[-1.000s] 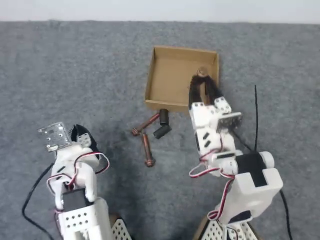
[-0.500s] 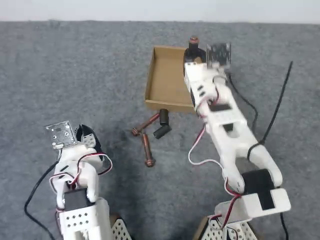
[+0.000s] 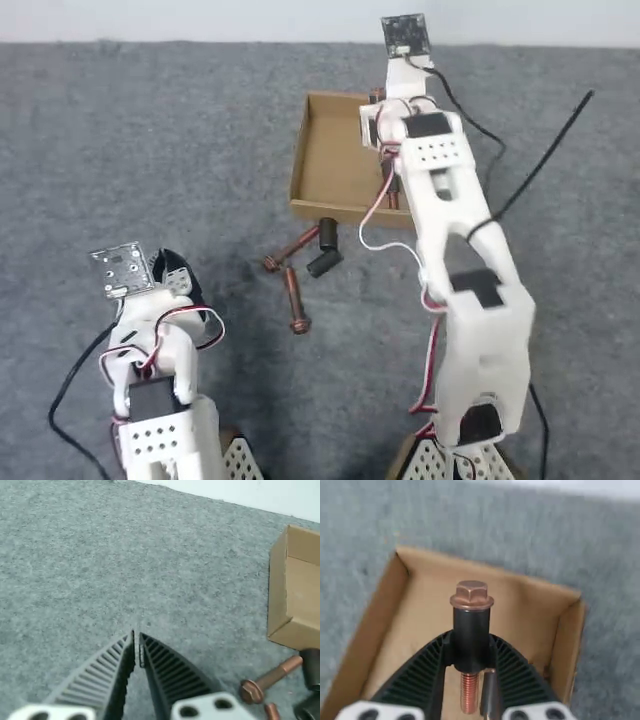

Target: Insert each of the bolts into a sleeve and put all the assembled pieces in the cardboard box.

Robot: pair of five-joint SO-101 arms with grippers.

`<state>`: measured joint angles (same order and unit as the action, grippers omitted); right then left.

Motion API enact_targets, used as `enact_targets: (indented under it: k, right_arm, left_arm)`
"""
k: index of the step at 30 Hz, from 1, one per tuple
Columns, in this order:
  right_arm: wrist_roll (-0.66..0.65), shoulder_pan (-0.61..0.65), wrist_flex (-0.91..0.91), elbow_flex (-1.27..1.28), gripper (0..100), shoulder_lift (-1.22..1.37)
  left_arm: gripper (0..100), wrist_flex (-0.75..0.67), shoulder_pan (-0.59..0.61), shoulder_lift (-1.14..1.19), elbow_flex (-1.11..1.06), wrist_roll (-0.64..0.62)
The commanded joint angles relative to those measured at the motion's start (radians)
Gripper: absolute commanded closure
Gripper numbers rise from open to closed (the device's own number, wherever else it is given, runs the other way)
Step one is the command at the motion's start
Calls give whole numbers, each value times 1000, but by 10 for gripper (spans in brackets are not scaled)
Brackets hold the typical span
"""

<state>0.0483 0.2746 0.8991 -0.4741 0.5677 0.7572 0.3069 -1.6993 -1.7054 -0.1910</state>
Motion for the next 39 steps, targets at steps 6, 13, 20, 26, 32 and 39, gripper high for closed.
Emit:
enact_targets:
  k: [6,13,20,26,32,39]
  right_arm:
    - [-20,13,334,-479,989,251]
    - [-20,12,576,-729,882,420]
    - [-14,16,642,-914,887,507]
    - [-12,31,771,-1094,992,487]
    - [-12,65,895,-1198,989,449]
    - [71,73,898,-1112,989,355]
  left_arm:
    - [988,2,-6,-12,15,11]
    - [988,0,-6,-12,15,11]
    - [988,0,-6,-12,15,11]
    - [988,0,-6,-12,15,11]
    - [988,0,-6,-12,15,11]
    - [988,0,-6,-12,15,11]
